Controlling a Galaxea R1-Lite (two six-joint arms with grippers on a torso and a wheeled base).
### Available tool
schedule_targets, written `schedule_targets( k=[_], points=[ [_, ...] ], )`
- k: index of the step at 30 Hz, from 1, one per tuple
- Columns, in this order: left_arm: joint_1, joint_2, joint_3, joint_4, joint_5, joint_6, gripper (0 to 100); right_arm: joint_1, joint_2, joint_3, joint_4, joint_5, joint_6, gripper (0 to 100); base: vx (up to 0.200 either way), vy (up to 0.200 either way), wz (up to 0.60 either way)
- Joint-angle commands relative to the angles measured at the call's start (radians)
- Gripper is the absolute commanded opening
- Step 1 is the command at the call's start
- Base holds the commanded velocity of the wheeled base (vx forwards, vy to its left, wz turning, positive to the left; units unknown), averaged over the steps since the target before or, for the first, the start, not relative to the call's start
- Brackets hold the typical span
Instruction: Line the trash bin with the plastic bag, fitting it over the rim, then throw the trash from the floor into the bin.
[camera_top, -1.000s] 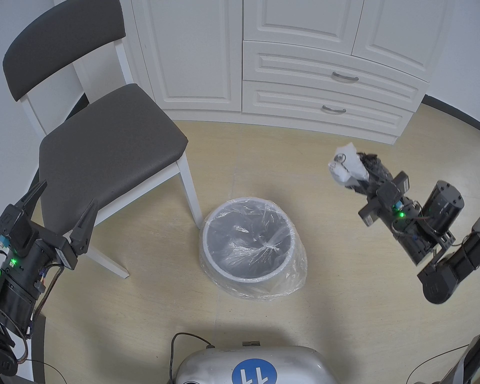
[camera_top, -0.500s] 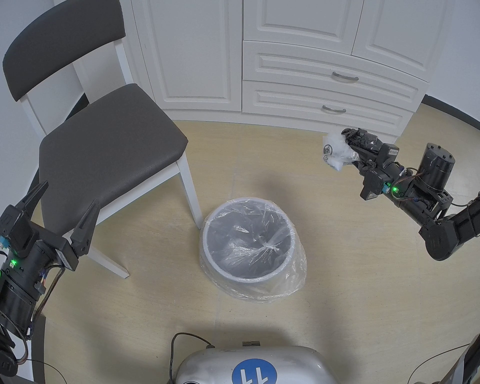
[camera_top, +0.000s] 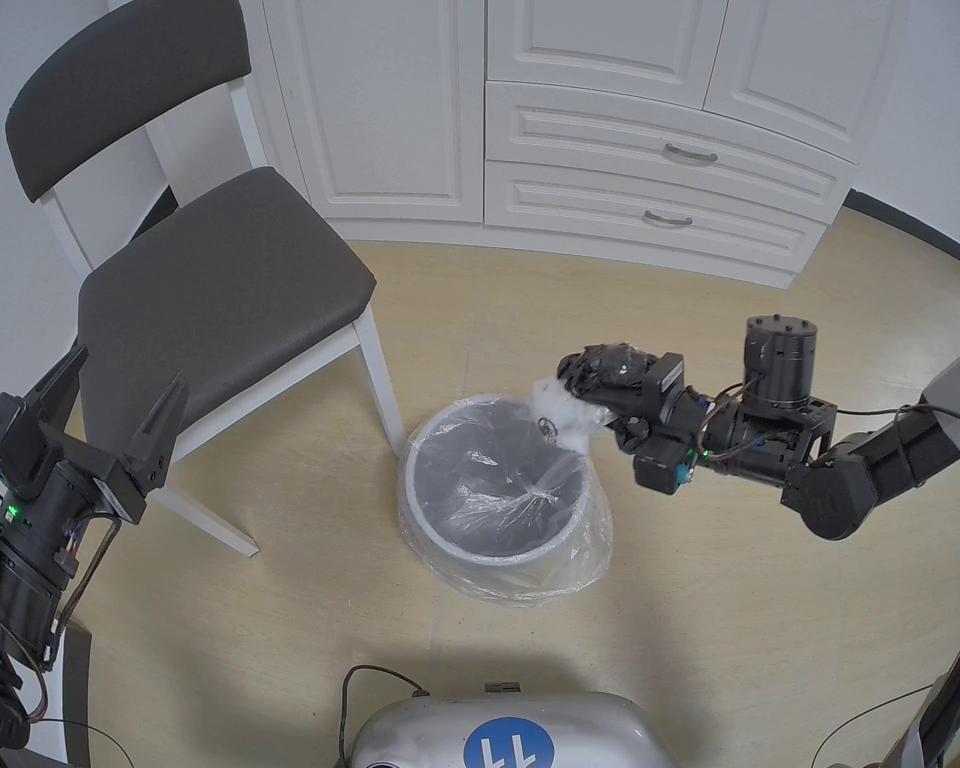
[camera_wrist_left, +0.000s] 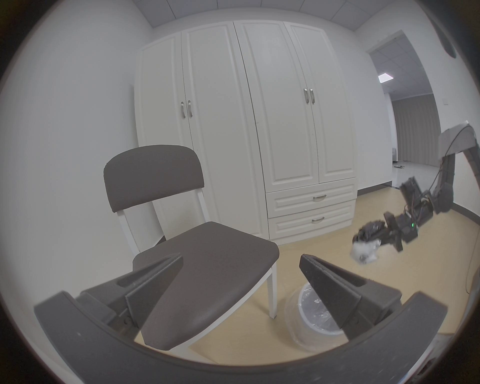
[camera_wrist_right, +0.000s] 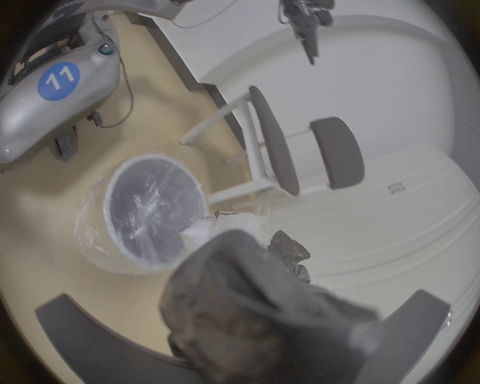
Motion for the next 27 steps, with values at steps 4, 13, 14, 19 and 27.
schedule_targets(
  k=[4,13,14,19,27],
  points=[
    [0.008,-0.013,-0.006,0.002,-0.035,-0.006,100,0.057,0.110,-0.042,0.010,0.001,-0.012,0,0.000,0.000,0.00],
    [0.004,-0.013,0.006,0.001,-0.036,-0.001,100,0.110,0.149,-0.129,0.111,0.001,-0.014,0,0.000,0.000,0.00],
    [0.004,-0.013,0.006,0.001,-0.036,-0.001,100,0.113,0.149,-0.137,0.123,0.001,-0.014,0,0.000,0.000,0.00],
    [0.004,-0.007,0.007,0.005,-0.036,-0.001,100,0.143,0.166,-0.250,0.249,-0.022,-0.017,0,0.000,0.000,0.00],
    [0.007,-0.002,0.003,0.007,-0.036,-0.004,100,0.163,0.189,-0.358,0.508,-0.120,-0.015,0,0.000,0.000,0.00]
  ],
)
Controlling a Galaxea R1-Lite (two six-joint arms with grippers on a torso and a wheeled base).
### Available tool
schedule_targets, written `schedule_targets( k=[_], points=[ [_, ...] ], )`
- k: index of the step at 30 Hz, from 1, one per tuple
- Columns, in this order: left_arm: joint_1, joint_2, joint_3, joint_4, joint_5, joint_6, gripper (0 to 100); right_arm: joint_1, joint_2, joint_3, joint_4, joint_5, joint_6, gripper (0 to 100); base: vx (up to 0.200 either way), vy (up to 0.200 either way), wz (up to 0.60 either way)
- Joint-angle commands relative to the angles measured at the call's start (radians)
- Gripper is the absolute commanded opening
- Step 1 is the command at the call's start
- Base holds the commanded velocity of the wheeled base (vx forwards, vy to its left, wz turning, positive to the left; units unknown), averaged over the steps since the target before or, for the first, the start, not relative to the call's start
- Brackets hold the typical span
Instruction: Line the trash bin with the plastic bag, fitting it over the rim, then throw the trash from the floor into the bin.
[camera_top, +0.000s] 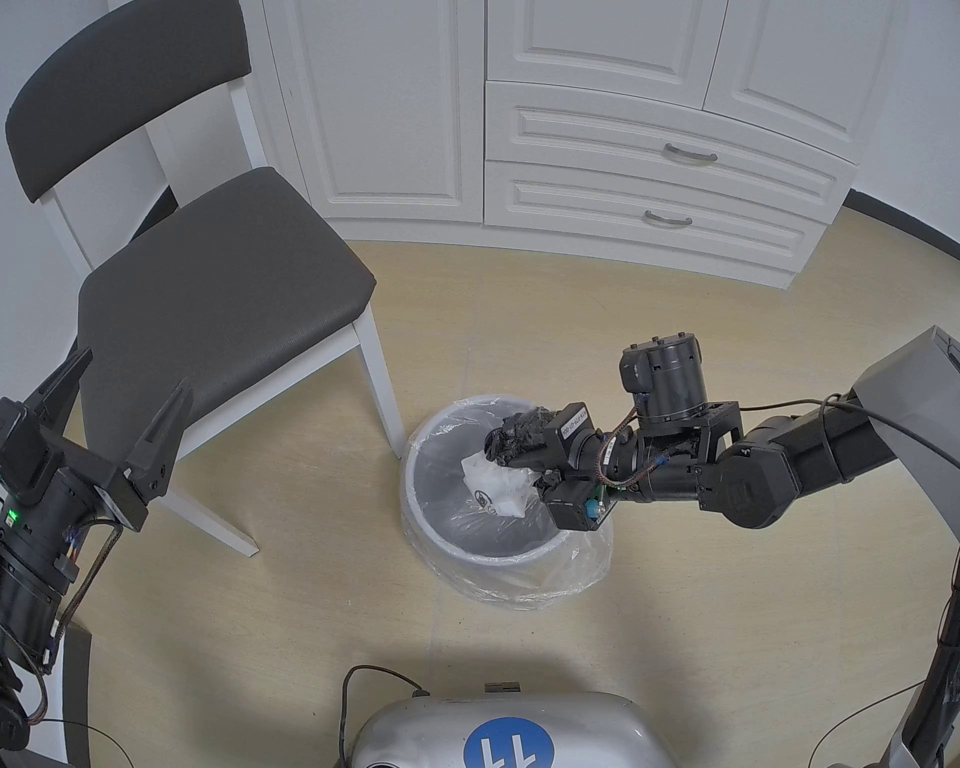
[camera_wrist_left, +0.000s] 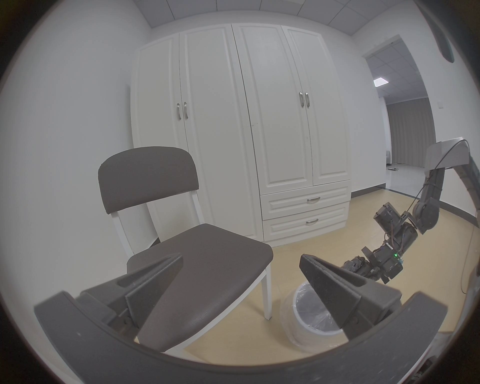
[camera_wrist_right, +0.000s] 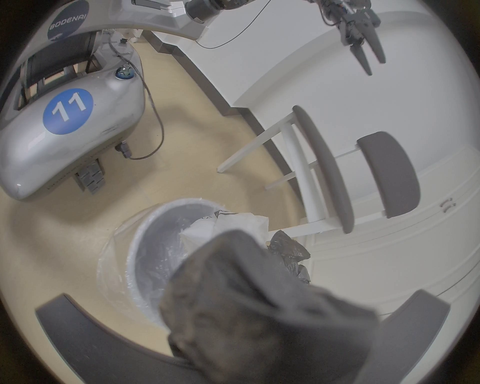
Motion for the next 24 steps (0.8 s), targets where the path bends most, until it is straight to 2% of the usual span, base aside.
schedule_targets(
  k=[1,6,10,17,24],
  points=[
    [0.003,0.005,-0.004,0.000,0.001,-0.004,100,0.024,0.034,-0.110,0.146,-0.055,0.000,0,0.000,0.000,0.00],
    [0.004,0.007,-0.007,-0.002,0.001,-0.005,100,0.047,0.084,-0.265,0.336,-0.098,0.000,0,0.000,0.000,0.00],
    [0.004,0.010,-0.006,0.004,0.001,-0.008,100,0.059,0.124,-0.339,0.418,-0.122,0.000,0,0.000,0.000,0.00],
    [0.004,0.010,-0.004,0.006,0.001,-0.008,100,0.045,0.184,-0.346,0.414,-0.131,0.000,0,0.000,0.000,0.00],
    [0.006,0.021,-0.001,0.007,0.001,-0.011,100,-0.004,0.277,-0.420,0.413,-0.131,0.001,0,0.000,0.000,0.00]
  ],
)
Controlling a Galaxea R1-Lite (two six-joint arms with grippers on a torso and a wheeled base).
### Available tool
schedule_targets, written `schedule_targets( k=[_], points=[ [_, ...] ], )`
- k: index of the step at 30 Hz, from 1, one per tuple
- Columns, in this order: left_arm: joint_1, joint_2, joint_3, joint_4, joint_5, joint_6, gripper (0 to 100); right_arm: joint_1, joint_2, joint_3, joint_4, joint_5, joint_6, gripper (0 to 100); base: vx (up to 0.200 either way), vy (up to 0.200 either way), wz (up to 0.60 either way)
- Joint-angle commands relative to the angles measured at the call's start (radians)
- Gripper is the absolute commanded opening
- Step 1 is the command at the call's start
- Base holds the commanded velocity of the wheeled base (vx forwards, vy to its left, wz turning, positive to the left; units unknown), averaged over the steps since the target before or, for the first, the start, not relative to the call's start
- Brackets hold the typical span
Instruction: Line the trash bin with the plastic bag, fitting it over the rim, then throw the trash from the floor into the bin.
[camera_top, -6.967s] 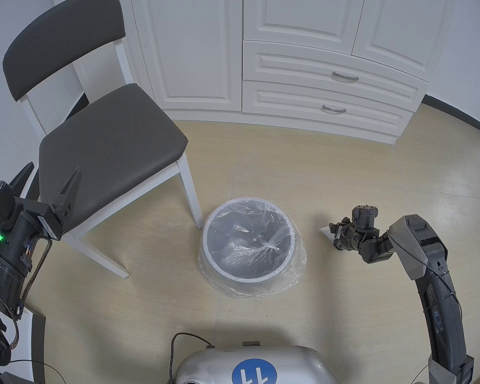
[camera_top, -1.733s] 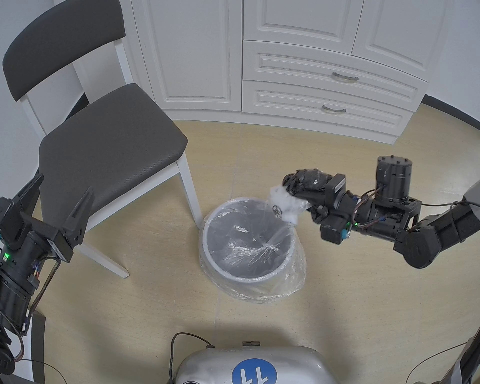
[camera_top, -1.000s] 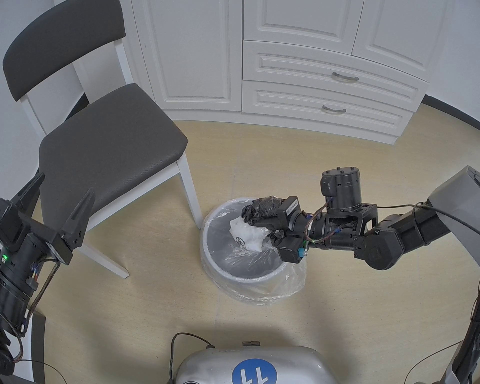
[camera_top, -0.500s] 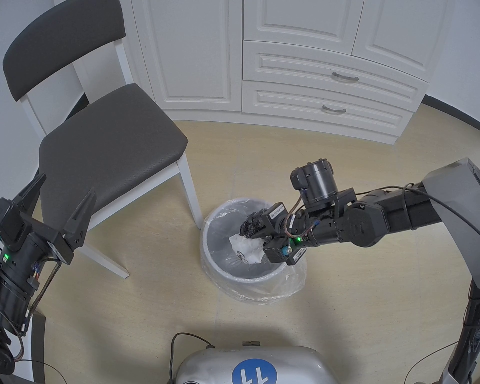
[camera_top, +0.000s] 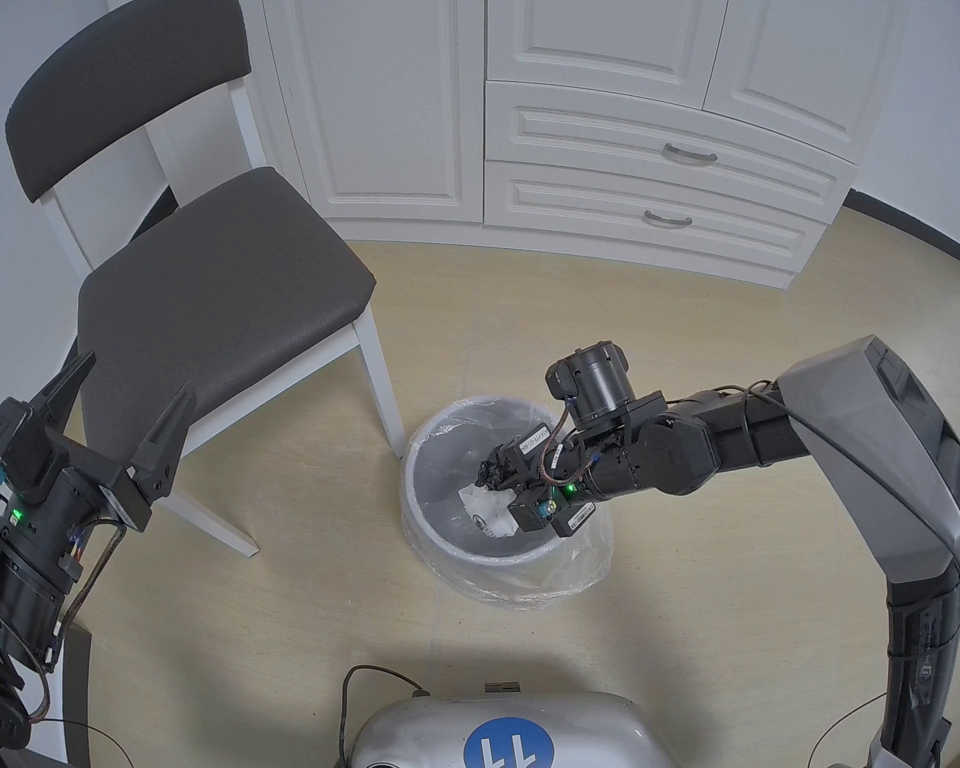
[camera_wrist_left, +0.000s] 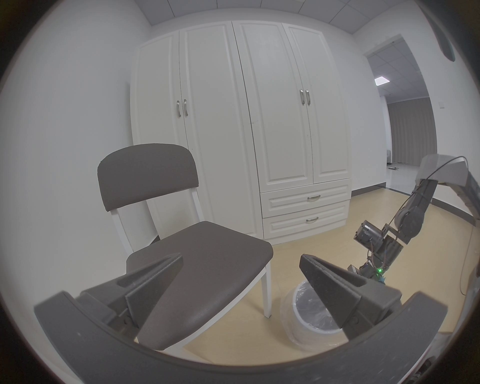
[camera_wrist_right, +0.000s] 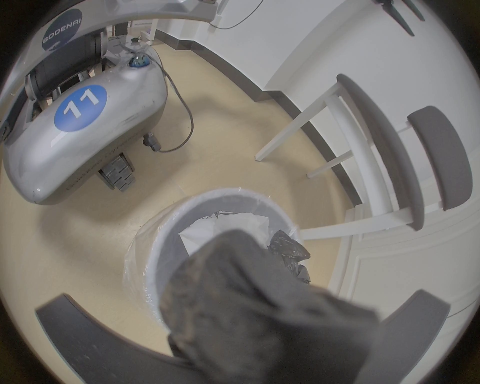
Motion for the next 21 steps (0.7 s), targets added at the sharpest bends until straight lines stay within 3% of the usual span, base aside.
schedule_targets(
  k=[1,15,18,21],
  points=[
    [0.002,0.012,0.002,-0.001,0.001,-0.007,100,-0.031,0.085,-0.058,0.001,0.000,-0.001,0,0.000,0.000,0.00],
    [-0.002,0.037,0.018,-0.013,-0.004,-0.010,100,-0.057,0.220,-0.206,0.015,0.002,0.002,0,0.000,0.000,0.00],
    [-0.005,0.018,0.052,-0.015,-0.024,0.034,100,-0.061,0.231,-0.206,0.015,0.002,0.004,0,0.000,0.000,0.00],
    [-0.005,-0.031,0.109,-0.016,-0.064,0.160,100,-0.073,0.240,-0.207,0.015,0.002,0.004,0,0.000,0.000,0.00]
  ],
)
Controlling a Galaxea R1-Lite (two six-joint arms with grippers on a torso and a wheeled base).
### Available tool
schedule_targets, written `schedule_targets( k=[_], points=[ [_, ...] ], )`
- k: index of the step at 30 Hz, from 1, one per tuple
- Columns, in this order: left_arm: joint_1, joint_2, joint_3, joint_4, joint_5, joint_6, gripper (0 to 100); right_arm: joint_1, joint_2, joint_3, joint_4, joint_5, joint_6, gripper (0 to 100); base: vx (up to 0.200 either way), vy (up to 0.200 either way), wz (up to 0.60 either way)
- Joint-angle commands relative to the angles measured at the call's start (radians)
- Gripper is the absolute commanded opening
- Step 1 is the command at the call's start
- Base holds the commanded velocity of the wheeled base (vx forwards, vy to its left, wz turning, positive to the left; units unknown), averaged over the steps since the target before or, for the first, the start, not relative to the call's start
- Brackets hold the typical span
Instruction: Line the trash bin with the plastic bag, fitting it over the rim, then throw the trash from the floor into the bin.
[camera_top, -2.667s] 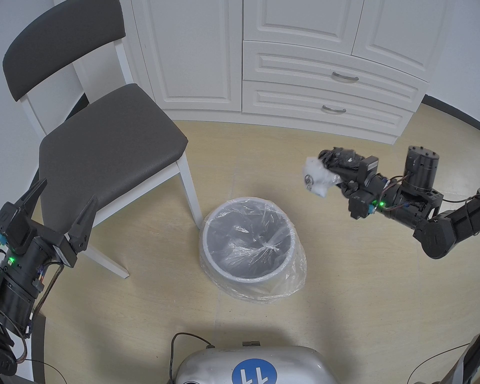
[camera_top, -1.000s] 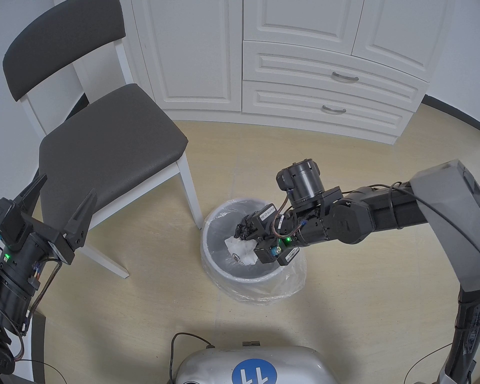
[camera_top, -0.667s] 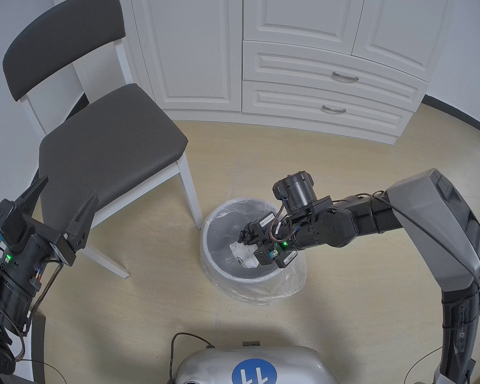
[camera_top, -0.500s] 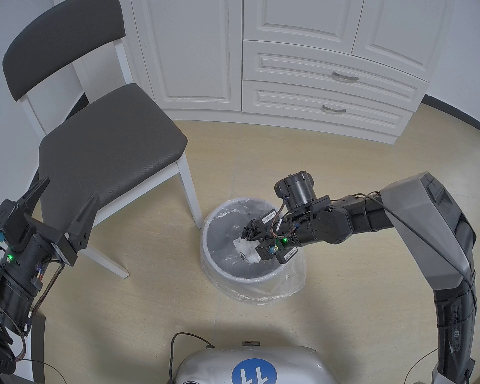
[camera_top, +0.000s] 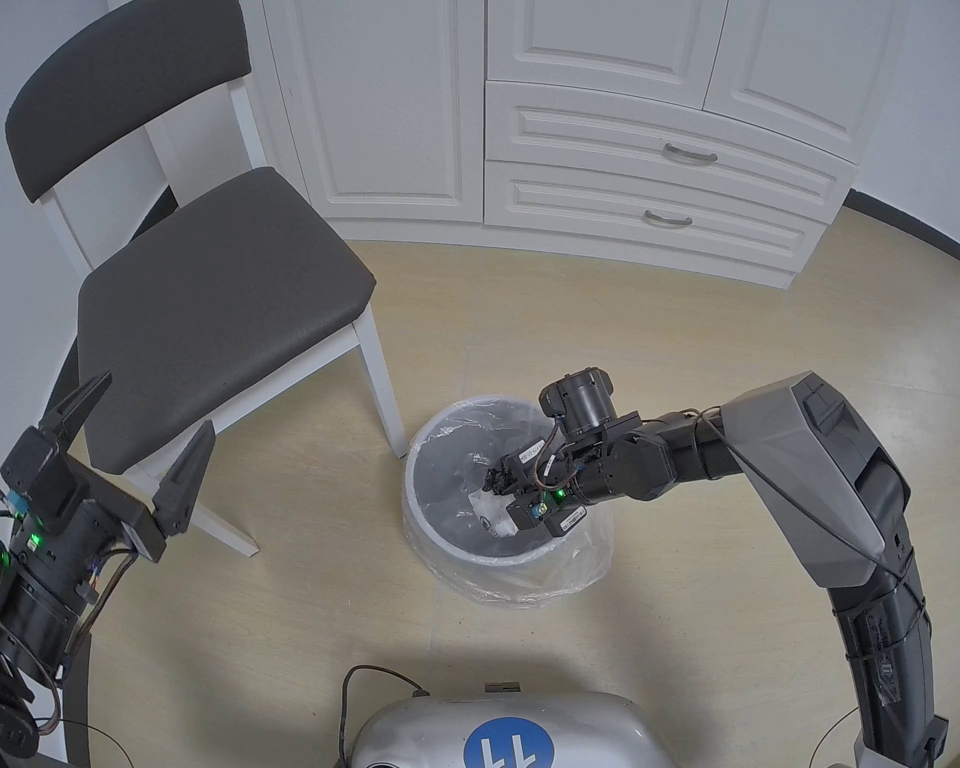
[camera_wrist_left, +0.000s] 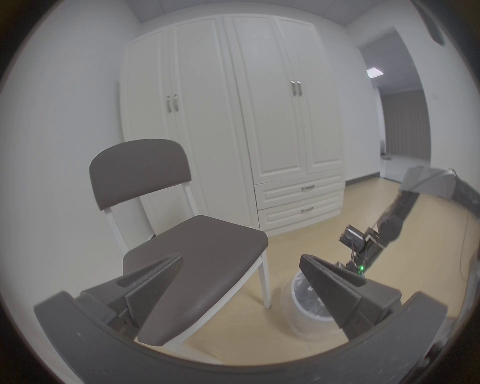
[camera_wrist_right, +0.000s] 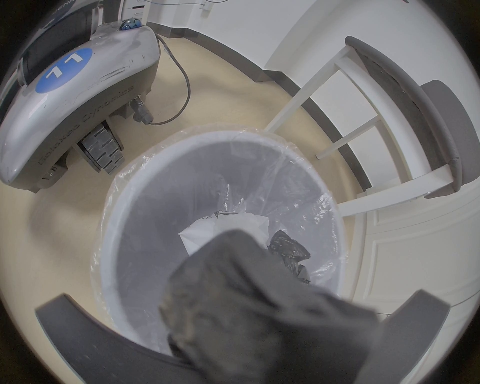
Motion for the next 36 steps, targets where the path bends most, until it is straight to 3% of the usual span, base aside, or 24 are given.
schedule_targets(
  k=[1,5,15,22,30,36],
  points=[
    [-0.002,-0.072,0.080,-0.001,-0.045,0.125,100,-0.012,0.030,-0.004,0.000,0.001,0.000,0,0.000,0.000,0.00],
    [0.006,-0.110,0.114,0.000,-0.102,0.259,100,-0.012,0.037,-0.015,0.003,-0.001,0.003,0,0.000,0.000,0.00],
    [0.006,-0.097,0.112,0.003,-0.114,0.254,100,-0.012,0.082,-0.202,0.173,-0.036,0.003,0,0.000,0.000,0.00],
    [0.007,-0.106,0.109,0.003,-0.114,0.242,100,-0.003,0.110,-0.202,0.207,-0.050,0.003,0,0.000,0.000,0.00],
    [0.082,-0.100,0.098,0.011,-0.111,0.243,100,0.012,0.140,-0.202,0.184,-0.065,0.068,0,0.000,0.000,0.00],
    [0.090,-0.098,0.094,0.013,-0.109,0.242,100,0.038,0.142,-0.202,0.071,-0.065,0.140,0,0.000,0.000,0.00]
  ],
)
